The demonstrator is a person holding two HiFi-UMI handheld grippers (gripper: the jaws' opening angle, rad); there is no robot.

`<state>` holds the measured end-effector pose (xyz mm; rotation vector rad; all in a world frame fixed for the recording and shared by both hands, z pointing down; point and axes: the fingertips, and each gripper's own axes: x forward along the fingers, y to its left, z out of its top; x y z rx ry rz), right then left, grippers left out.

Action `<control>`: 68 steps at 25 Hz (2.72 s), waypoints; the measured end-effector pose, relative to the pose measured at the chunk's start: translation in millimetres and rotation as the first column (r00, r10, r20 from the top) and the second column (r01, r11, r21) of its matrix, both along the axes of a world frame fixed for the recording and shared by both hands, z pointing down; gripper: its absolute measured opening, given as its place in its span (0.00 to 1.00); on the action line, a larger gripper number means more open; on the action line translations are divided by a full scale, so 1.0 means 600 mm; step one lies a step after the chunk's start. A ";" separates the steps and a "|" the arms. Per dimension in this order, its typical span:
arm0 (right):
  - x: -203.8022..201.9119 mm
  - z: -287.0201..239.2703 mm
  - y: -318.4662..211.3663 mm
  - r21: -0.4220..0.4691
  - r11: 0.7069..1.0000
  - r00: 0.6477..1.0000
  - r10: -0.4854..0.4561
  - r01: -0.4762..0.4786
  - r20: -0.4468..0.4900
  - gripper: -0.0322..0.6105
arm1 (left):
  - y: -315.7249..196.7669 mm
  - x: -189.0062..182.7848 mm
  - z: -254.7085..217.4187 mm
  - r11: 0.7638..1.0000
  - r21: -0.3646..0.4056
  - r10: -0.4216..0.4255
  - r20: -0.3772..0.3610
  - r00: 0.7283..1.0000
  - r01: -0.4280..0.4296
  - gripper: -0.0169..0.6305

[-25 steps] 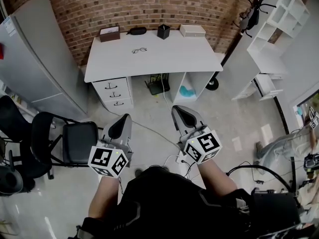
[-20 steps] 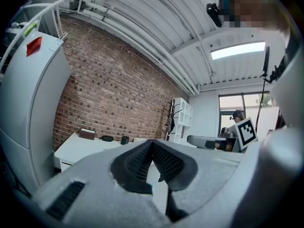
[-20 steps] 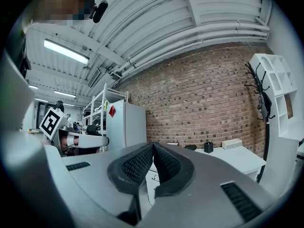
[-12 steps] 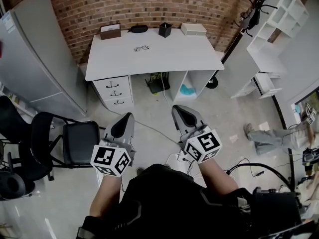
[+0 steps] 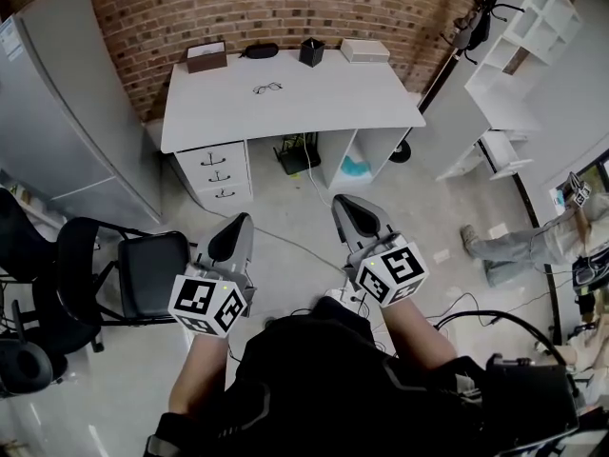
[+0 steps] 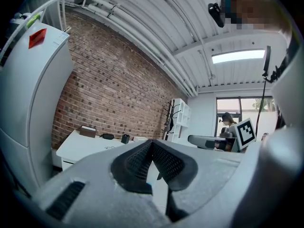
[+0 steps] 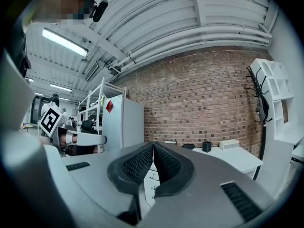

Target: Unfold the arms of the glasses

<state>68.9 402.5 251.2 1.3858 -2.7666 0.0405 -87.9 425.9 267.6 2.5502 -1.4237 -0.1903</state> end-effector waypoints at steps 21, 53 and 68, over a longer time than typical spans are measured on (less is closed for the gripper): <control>0.004 0.026 -0.226 -0.034 0.998 0.996 -0.049 0.052 0.079 0.06 | -0.200 0.002 0.028 0.997 -0.053 -0.060 0.007 0.998 0.060 0.04; 0.135 0.078 -0.589 -0.090 0.982 0.984 -0.159 0.167 0.080 0.06 | -0.556 0.134 0.075 0.975 -0.166 -0.135 0.085 0.987 0.148 0.04; 0.057 0.078 -0.734 -0.091 0.989 0.992 -0.118 0.120 0.036 0.06 | -0.719 0.062 0.098 0.983 -0.168 -0.067 0.067 0.995 0.077 0.04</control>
